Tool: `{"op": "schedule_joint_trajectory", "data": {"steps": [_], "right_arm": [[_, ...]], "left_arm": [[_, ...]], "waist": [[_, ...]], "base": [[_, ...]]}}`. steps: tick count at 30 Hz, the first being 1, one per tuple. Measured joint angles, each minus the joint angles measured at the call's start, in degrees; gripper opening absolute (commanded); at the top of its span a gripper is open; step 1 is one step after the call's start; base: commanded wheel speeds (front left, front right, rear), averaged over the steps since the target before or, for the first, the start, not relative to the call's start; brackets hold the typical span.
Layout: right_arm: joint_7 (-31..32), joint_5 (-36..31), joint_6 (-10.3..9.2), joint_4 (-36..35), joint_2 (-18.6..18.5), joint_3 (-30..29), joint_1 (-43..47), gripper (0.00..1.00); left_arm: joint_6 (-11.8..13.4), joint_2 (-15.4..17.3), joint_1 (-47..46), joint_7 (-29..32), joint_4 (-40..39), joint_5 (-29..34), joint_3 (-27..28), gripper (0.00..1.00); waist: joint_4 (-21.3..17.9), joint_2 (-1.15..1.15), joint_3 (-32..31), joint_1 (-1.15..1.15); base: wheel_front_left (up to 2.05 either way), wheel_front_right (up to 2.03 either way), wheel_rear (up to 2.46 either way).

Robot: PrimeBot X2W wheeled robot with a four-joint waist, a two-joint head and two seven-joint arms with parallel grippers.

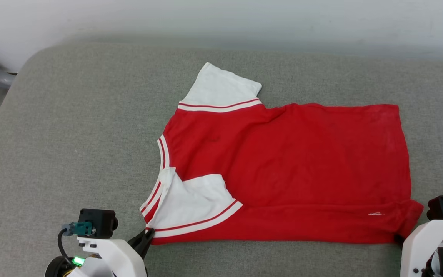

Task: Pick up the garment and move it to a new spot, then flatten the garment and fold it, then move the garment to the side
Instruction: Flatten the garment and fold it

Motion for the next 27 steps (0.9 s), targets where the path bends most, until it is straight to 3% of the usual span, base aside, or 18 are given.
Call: {"op": "schedule_joint_trajectory", "data": {"steps": [5,12,19,27], "right_arm": [[0.6,-0.3,0.0,-1.6,-1.2,-1.4,0.7,0.0],[6.1,0.0,0.0,-7.1,-1.7,-3.3,5.3,0.0],[11.2,0.0,-0.01,-11.8,0.0,-4.4,10.1,0.0],[12.6,-1.0,-0.01,-11.4,1.4,-4.2,12.7,0.0]], "left_arm": [[0.0,0.2,1.1,0.2,0.7,-0.5,-0.3,0.0],[0.1,1.0,4.2,0.7,0.9,-1.7,-1.0,0.0],[-0.7,0.8,7.1,1.7,2.5,-3.5,-2.4,0.0],[-2.3,-1.1,7.2,1.4,7.7,-3.4,-4.1,0.0]], "waist": [[-0.5,0.0,-2.1,0.0],[-1.2,0.0,-5.3,0.0],[-1.5,0.0,-7.0,0.0],[-1.8,0.0,-7.9,0.0]], "base": [[0.0,0.0,0.0],[0.0,0.0,0.0],[0.0,0.0,0.0],[0.0,0.0,0.0]]}}
